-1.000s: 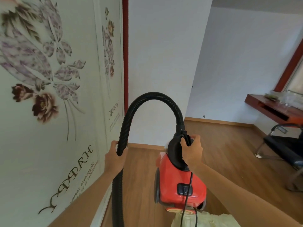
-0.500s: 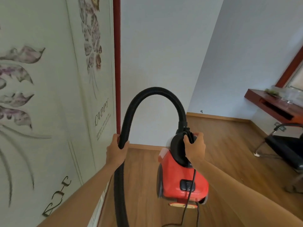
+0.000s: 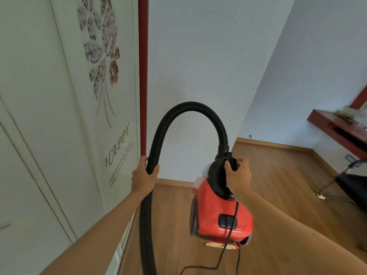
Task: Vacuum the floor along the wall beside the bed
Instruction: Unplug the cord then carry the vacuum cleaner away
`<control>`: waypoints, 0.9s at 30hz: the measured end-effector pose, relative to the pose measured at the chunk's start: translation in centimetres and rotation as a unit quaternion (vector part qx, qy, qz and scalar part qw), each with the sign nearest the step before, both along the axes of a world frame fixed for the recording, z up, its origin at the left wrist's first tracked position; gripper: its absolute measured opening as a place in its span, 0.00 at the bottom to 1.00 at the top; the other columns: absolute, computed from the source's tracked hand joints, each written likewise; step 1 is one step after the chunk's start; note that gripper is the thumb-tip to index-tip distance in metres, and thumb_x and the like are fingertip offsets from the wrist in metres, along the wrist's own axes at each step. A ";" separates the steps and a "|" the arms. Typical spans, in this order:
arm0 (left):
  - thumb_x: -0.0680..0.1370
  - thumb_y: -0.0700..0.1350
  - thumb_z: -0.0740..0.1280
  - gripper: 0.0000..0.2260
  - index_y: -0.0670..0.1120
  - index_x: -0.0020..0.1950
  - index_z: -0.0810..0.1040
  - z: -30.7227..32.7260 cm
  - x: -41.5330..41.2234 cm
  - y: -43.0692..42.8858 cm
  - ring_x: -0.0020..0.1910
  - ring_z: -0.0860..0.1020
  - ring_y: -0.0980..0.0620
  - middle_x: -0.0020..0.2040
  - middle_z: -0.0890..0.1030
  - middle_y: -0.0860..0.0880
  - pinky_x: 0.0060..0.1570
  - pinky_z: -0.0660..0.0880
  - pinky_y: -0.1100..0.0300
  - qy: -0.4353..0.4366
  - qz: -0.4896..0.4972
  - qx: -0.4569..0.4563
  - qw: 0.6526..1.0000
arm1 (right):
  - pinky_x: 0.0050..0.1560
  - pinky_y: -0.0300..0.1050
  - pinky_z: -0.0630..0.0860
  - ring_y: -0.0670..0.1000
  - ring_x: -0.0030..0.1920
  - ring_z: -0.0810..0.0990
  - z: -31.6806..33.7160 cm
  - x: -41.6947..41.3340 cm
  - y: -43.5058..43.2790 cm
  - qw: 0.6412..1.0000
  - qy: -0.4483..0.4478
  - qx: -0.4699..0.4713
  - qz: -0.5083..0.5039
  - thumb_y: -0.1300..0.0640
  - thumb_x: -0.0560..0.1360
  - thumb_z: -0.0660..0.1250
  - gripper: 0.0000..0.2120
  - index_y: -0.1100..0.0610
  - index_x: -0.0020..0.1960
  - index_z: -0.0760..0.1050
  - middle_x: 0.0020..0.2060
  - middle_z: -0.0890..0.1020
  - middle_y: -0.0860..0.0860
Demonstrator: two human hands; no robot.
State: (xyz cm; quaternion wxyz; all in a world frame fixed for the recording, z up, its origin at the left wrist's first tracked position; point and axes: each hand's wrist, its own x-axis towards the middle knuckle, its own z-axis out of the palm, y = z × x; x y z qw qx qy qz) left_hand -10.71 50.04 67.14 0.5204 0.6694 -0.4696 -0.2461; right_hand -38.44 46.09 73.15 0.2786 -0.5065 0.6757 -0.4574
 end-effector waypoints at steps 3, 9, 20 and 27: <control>0.80 0.49 0.68 0.14 0.49 0.63 0.70 -1.2 0.7 -3.9 0.32 0.79 0.49 0.43 0.81 0.44 0.26 0.73 0.62 -0.002 0.003 0.004 1.000 | 0.40 0.63 0.82 0.57 0.42 0.82 -1.8 0.9 -4.2 1.000 -0.001 0.007 0.003 0.46 0.77 0.66 0.12 0.48 0.54 0.65 0.43 0.78 0.51; 0.81 0.48 0.68 0.10 0.51 0.58 0.69 -4.1 2.0 -12.1 0.33 0.78 0.51 0.43 0.80 0.47 0.24 0.69 0.69 -0.007 0.010 0.029 0.999 | 0.40 0.62 0.82 0.57 0.42 0.81 -6.1 2.9 -13.1 0.999 0.006 0.041 0.016 0.47 0.78 0.65 0.11 0.47 0.53 0.64 0.43 0.78 0.51; 0.81 0.48 0.67 0.10 0.49 0.58 0.69 -8.2 4.6 -24.0 0.32 0.76 0.55 0.41 0.79 0.49 0.27 0.68 0.68 -0.045 0.024 0.077 0.996 | 0.40 0.62 0.81 0.58 0.39 0.82 -11.9 5.7 -24.4 0.995 0.024 0.095 0.027 0.49 0.79 0.64 0.09 0.48 0.52 0.63 0.40 0.79 0.49; 0.81 0.50 0.67 0.10 0.48 0.57 0.69 -12.6 5.7 -30.3 0.31 0.76 0.55 0.40 0.78 0.49 0.25 0.67 0.68 -0.052 0.011 0.107 0.993 | 0.41 0.61 0.82 0.58 0.42 0.82 -16.9 6.8 -29.8 0.989 0.028 0.147 0.017 0.48 0.79 0.64 0.09 0.47 0.53 0.63 0.42 0.79 0.49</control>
